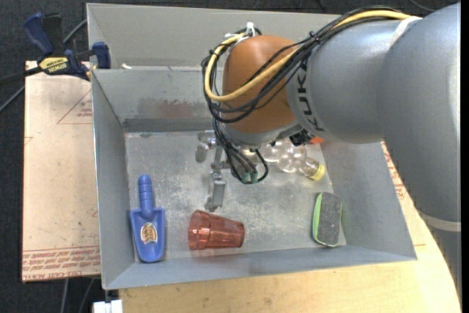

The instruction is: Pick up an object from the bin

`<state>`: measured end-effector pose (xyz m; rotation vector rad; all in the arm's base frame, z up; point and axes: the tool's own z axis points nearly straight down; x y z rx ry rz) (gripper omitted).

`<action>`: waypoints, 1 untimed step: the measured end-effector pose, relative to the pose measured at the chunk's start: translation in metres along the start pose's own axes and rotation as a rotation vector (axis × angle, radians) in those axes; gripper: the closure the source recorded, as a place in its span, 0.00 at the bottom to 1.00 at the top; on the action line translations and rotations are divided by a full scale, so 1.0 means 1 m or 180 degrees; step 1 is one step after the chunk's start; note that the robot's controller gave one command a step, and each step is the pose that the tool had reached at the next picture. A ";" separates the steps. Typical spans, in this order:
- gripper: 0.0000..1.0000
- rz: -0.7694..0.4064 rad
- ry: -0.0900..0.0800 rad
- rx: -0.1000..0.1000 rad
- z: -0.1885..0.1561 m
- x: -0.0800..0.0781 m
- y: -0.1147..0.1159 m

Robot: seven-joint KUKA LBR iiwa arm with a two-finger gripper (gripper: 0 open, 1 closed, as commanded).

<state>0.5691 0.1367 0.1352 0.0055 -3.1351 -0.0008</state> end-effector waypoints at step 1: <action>0.00 0.0012 -0.0023 -0.0003 -0.005 -0.002 -0.001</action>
Offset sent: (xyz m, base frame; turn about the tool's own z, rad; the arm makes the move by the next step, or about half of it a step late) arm -0.0513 -0.0256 -0.0652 0.0051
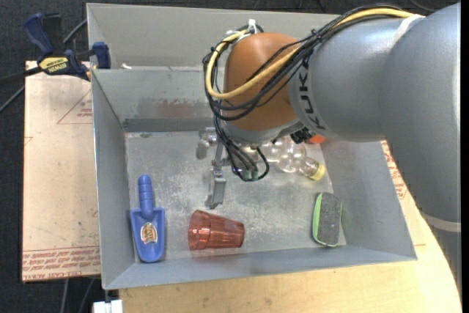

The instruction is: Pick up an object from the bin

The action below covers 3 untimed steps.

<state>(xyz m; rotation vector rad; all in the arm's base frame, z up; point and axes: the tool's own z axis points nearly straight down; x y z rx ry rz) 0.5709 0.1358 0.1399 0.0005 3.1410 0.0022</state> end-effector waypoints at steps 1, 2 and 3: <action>0.00 0.0011 0.0026 0.0004 0.071 0.054 -0.026; 0.00 -0.0101 -0.0014 -0.0004 0.046 0.033 -0.027; 0.00 -0.0036 0.0021 -0.0002 0.070 0.060 0.070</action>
Offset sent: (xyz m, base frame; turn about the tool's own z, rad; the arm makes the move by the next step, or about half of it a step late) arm -0.0344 -0.0278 -0.0469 -0.0328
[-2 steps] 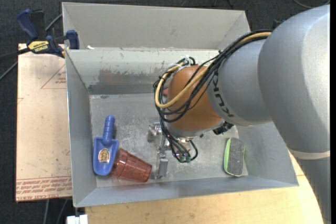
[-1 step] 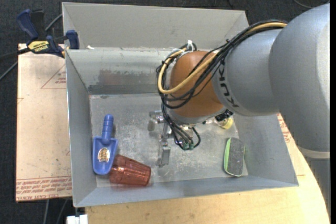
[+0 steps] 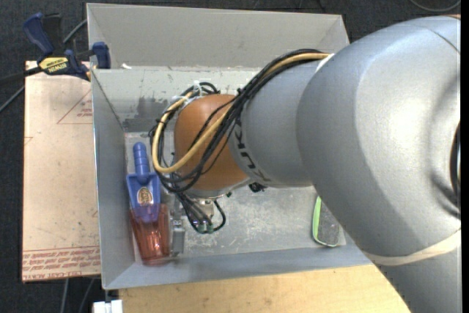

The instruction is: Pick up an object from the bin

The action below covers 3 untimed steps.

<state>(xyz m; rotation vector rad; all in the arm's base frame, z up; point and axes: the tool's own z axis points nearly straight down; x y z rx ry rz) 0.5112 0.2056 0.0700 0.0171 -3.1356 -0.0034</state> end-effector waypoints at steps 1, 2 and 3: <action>0.00 -0.0091 -0.0058 -0.0003 -0.013 0.024 -0.045; 0.00 0.0013 0.0013 0.0052 0.000 0.005 0.038; 0.00 -0.0619 -0.0065 0.0001 0.000 -0.018 0.006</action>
Offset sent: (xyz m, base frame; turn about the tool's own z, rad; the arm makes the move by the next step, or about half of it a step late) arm -0.0073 0.0448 0.0000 0.0107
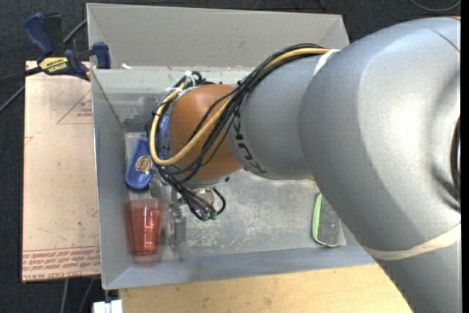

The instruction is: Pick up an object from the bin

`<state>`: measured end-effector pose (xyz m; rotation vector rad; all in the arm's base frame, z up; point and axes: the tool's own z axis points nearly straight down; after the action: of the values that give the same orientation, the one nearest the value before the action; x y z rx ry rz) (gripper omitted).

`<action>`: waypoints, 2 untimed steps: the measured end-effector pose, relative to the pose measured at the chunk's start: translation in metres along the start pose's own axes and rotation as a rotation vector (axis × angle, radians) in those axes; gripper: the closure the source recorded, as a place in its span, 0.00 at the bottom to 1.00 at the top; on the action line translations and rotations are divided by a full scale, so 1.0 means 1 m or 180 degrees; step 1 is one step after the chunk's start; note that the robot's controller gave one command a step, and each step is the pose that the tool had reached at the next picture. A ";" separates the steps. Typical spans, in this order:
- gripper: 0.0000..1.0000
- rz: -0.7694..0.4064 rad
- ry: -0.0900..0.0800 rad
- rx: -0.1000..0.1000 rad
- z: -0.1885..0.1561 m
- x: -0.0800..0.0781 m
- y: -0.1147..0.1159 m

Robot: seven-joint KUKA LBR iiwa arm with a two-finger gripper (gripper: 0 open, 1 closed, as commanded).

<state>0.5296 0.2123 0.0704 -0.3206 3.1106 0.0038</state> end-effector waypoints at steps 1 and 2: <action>0.00 0.0938 0.0074 0.0063 0.000 0.019 0.020; 0.00 0.0933 0.0081 0.0068 0.000 0.020 0.020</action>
Offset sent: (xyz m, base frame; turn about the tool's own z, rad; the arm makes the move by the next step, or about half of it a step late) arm 0.0000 0.0232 -0.0004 0.4619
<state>0.5059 0.2283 0.0699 0.1386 3.1474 -0.0304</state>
